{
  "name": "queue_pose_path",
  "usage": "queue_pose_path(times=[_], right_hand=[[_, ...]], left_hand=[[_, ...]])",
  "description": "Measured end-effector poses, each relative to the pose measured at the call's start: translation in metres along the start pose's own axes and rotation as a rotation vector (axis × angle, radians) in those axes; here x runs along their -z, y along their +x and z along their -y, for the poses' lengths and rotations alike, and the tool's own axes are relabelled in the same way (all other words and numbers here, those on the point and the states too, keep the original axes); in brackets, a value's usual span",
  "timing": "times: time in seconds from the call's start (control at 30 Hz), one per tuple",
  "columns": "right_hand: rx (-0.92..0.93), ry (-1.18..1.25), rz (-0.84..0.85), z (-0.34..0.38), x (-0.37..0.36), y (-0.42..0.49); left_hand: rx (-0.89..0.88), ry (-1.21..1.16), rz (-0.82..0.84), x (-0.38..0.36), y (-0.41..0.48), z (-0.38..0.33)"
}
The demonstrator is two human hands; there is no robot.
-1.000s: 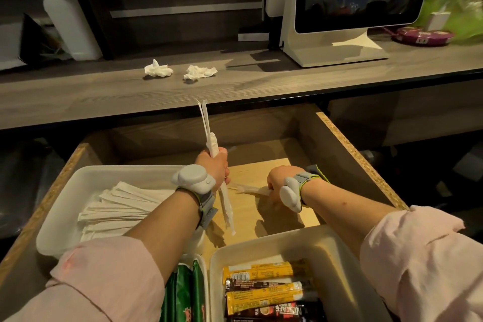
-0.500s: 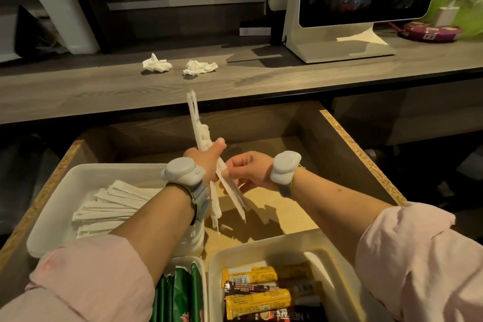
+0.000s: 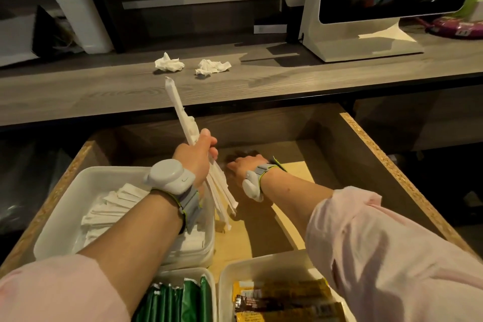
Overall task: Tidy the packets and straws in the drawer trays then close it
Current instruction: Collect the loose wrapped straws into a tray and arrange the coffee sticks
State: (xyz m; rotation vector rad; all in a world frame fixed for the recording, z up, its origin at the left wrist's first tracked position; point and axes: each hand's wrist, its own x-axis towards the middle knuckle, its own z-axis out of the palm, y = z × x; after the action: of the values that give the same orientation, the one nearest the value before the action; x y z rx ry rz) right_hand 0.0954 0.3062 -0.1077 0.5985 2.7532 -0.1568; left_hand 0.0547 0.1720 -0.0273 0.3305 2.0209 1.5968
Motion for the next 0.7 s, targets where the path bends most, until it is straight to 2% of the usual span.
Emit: queue_pose_path(times=[0.13,0.2,0.3,0.5,0.57,0.67,0.7], right_hand=[[0.007,-0.177,-0.147,-0.011,-0.011,-0.02],[-0.027,-0.154,-0.175,-0.017,-0.016,-0.035],[-0.132,-0.014,-0.114,-0.019,-0.011,-0.055],[-0.262,0.115,0.012,-0.03,-0.005,-0.074],[-0.279,0.324,-0.051,-0.038,-0.011,-0.075],[-0.181,0.918,-0.197,-0.037,-0.009,-0.084],[-0.132,1.027,-0.229,-0.035,-0.008,-0.088]], left_hand=[[-0.002,-0.071,-0.004,0.001,-0.002,0.004],[-0.006,-0.092,0.003,-0.002,-0.004,0.005],[0.002,-0.098,0.04,-0.009,-0.01,0.008],[-0.016,-0.08,0.091,-0.022,-0.027,0.011],[-0.027,-0.035,0.101,-0.027,-0.032,0.011],[0.024,0.025,0.114,-0.034,-0.038,0.014],[0.039,0.045,0.126,-0.036,-0.039,0.017]])
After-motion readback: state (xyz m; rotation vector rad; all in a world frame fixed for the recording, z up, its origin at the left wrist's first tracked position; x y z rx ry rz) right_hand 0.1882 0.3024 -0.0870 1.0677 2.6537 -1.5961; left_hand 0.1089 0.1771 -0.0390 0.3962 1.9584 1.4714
